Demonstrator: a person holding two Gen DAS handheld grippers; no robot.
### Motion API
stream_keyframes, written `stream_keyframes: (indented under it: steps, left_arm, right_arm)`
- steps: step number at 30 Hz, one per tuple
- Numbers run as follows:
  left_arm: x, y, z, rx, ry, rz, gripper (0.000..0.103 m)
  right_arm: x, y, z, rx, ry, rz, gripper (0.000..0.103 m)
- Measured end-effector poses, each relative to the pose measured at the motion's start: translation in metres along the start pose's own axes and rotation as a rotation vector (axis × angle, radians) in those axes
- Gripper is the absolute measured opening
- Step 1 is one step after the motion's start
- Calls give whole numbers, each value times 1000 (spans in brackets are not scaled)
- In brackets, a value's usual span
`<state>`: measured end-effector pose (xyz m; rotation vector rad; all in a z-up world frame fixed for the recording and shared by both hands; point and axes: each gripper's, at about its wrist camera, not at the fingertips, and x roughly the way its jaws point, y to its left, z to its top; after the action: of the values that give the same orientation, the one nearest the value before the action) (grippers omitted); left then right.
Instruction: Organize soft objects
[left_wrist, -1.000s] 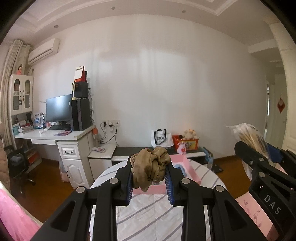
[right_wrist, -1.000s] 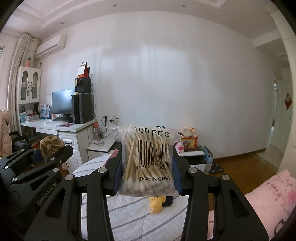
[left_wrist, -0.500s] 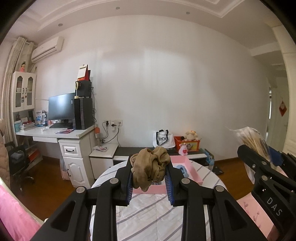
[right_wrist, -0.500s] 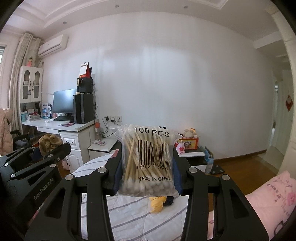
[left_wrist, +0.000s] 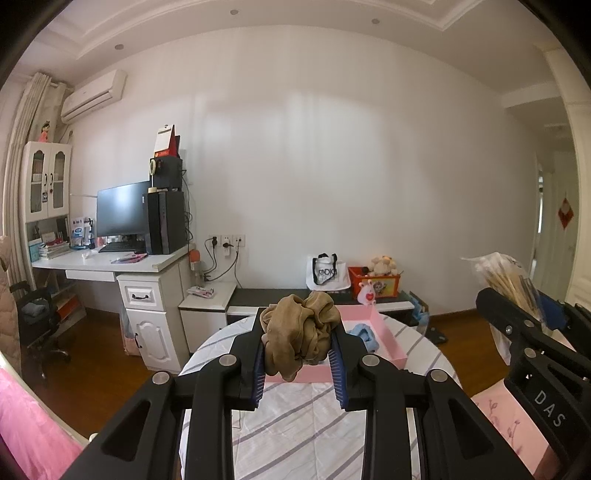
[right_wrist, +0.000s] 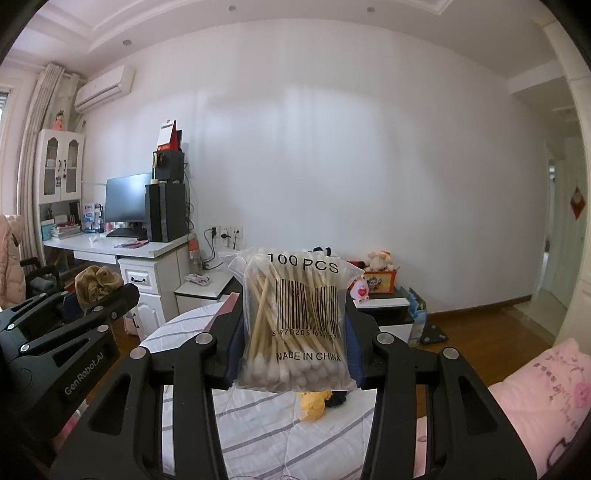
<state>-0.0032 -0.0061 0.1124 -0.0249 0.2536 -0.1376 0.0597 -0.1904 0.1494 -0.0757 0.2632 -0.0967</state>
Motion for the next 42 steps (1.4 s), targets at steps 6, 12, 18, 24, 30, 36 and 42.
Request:
stream_keyframes:
  steps: [6, 12, 18, 24, 30, 36, 42]
  left_arm:
    - [7, 4, 3, -2, 18, -7, 26]
    - [20, 10, 7, -2, 37, -9, 26]
    - [44, 12, 16, 5, 66, -17, 26]
    - [80, 13, 29, 11, 98, -22, 26]
    - [128, 10, 43, 18, 153, -33, 26]
    - [185, 8, 60, 24, 209, -39, 26]
    - [250, 4, 78, 26, 256, -35, 26]
  right_arm:
    - [11, 3, 1, 4, 17, -5, 41]
    - [25, 4, 0, 9, 33, -5, 42]
    - [46, 2, -1, 13, 64, -8, 42]
    - [67, 0, -3, 19, 91, -9, 42]
    - [100, -6, -7, 29, 142, -10, 42]
    - [135, -10, -12, 31, 190, -8, 42]
    - [171, -14, -18, 35, 236, -5, 42]
